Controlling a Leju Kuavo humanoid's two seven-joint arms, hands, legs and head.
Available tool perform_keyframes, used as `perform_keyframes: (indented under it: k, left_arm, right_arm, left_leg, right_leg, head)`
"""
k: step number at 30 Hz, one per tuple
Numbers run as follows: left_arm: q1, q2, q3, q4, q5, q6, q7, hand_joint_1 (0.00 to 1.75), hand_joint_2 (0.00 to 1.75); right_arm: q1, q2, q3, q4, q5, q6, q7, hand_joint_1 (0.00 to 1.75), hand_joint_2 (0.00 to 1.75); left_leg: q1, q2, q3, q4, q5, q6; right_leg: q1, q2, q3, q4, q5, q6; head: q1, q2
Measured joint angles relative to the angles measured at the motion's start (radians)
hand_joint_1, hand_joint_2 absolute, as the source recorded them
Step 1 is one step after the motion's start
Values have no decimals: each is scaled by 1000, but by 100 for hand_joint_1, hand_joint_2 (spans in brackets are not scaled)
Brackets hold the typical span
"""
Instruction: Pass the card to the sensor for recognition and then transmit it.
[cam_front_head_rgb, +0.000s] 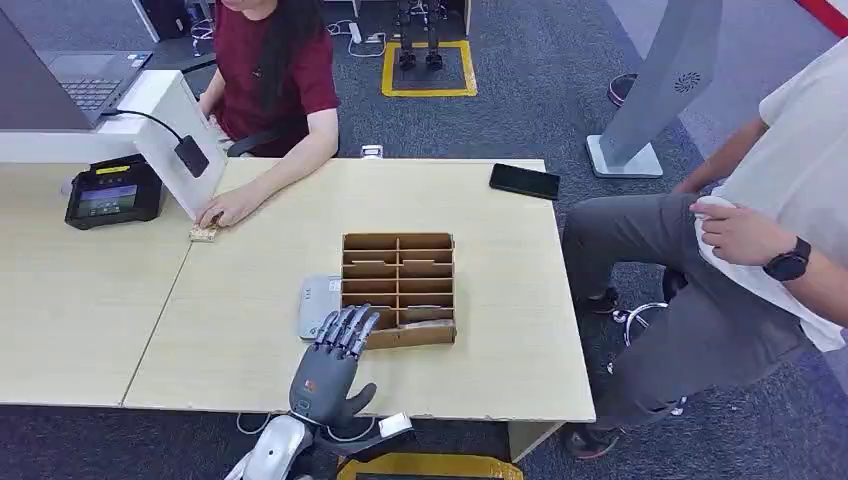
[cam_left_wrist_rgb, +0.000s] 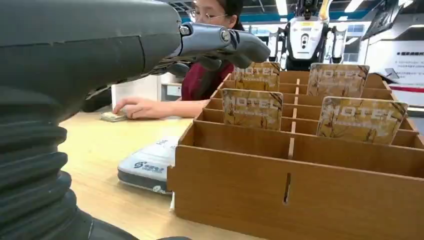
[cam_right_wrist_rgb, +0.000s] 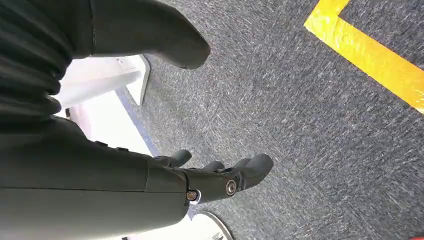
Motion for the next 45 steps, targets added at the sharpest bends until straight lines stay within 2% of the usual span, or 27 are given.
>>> perform_keyframes:
  k: [10,15,19,23,30,40,45]
  left_arm:
    - [0,-2,0,11,10,-23,-3,0,175]
    - [7,-8,0,1,108,-33,-82,0,175]
    - [22,-8,0,-71,139,-33,-113,0,175]
    - [27,-5,0,-183,130,-38,-113,0,175]
    - [16,2,0,-252,108,-45,-107,0,175]
    - [2,6,0,-263,114,-42,-101,0,175]
    - [-32,7,0,-202,53,-26,-24,0,175]
  right_arm:
    - [0,3,0,0,10,-4,0,0,175]
    - [0,6,-4,0,14,-6,0,0,175]
    - [1,9,-15,0,15,-8,0,0,175]
    - [2,11,-24,0,18,-10,0,0,175]
    - [2,12,-27,0,21,-11,0,0,175]
    - [2,14,-28,0,32,-11,0,0,175]
    - [1,16,-22,0,32,-10,0,0,175]
  left_leg:
    - [0,0,0,0,0,0]
    - [0,0,0,0,0,0]
    - [0,0,0,0,0,0]
    - [0,0,0,0,0,0]
    - [0,0,0,0,0,0]
    - [0,0,0,0,0,0]
    - [0,0,0,0,0,0]
  right_leg:
    - [0,0,0,0,0,0]
    - [0,0,0,0,0,0]
    - [0,0,0,0,0,0]
    - [0,0,0,0,0,0]
    - [0,0,0,0,0,0]
    - [0,0,0,0,0,0]
    - [0,0,0,0,0,0]
  head:
    - [0,0]
    - [0,0]
    - [0,0]
    - [0,0]
    - [0,0]
    - [0,0]
    - [0,0]
